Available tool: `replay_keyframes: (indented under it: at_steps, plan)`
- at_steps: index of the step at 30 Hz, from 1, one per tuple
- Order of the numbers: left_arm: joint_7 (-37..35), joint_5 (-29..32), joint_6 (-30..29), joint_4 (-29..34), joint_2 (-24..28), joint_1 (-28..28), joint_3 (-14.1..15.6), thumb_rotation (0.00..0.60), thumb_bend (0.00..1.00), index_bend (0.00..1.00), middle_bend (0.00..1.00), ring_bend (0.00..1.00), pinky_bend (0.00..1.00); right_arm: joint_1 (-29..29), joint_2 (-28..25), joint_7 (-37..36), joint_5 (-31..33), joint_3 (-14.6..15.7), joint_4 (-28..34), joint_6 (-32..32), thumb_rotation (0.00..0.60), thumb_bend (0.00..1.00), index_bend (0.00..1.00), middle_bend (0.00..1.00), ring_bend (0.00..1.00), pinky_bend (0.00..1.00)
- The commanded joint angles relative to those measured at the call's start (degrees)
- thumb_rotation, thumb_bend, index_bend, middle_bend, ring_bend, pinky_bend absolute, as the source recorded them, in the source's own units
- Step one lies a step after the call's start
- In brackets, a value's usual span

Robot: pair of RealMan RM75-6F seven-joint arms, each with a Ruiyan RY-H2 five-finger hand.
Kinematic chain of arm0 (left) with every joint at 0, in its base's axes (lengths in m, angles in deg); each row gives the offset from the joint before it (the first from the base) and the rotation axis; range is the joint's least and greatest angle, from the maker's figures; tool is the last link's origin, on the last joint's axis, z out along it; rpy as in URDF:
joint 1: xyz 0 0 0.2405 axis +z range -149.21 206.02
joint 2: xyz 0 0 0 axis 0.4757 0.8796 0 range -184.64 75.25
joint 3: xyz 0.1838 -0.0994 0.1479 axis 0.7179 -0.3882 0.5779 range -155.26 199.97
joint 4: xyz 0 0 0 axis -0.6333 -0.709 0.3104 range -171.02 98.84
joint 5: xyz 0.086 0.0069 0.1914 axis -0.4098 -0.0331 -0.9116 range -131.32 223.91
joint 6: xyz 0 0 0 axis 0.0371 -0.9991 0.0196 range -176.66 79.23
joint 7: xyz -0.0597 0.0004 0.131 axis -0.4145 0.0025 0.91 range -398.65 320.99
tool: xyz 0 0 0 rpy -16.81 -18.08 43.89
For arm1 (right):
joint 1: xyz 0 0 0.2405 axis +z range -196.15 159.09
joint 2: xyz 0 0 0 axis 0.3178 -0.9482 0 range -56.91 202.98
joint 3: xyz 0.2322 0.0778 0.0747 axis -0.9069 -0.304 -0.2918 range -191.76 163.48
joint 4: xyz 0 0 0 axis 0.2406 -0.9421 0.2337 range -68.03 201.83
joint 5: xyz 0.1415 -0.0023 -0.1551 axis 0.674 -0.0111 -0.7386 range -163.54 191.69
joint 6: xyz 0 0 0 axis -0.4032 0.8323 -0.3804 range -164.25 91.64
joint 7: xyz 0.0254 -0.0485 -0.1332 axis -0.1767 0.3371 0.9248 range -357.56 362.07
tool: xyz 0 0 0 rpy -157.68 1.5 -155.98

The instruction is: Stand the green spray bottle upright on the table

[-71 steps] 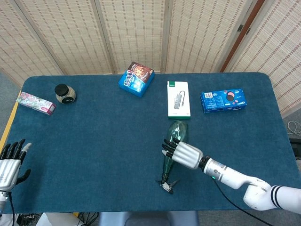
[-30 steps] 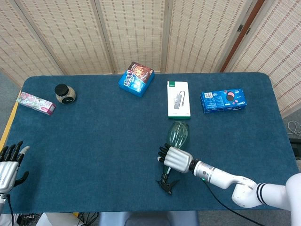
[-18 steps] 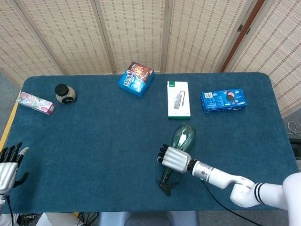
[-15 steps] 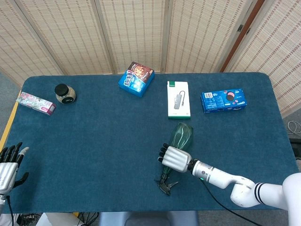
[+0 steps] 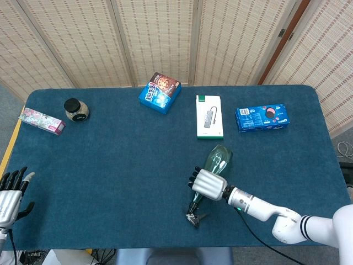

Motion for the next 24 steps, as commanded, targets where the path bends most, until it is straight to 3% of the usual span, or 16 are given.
replay_keyframes:
  at_steps: [1, 16, 24]
  plan:
    - [0.0, 0.0, -0.1, 0.0, 0.0, 0.0, 0.0, 0.600, 0.28, 0.10, 0.00, 0.00, 0.00, -0.3, -0.1, -1.1, 0.0, 0.0, -0.3, 0.9, 0.600, 0.00, 0.51, 0.58, 0.47, 0.38]
    - [0.7, -0.4, -0.6, 1.1, 0.6, -0.6, -0.8, 0.600, 0.28, 0.10, 0.00, 0.00, 0.00, -5.7, -4.6, -4.9, 3.1, -1.8, 1.9, 9.7, 0.600, 0.00, 0.51, 0.58, 0.47, 0.38]
    - [1.4, -0.7, -0.4, 2.2, 1.0, -1.4, -1.3, 0.600, 0.28, 0.10, 0.00, 0.00, 0.00, -9.9, -6.0, -15.3, 6.8, -3.3, 3.8, 15.3, 0.600, 0.00, 0.51, 0.58, 0.47, 0.38]
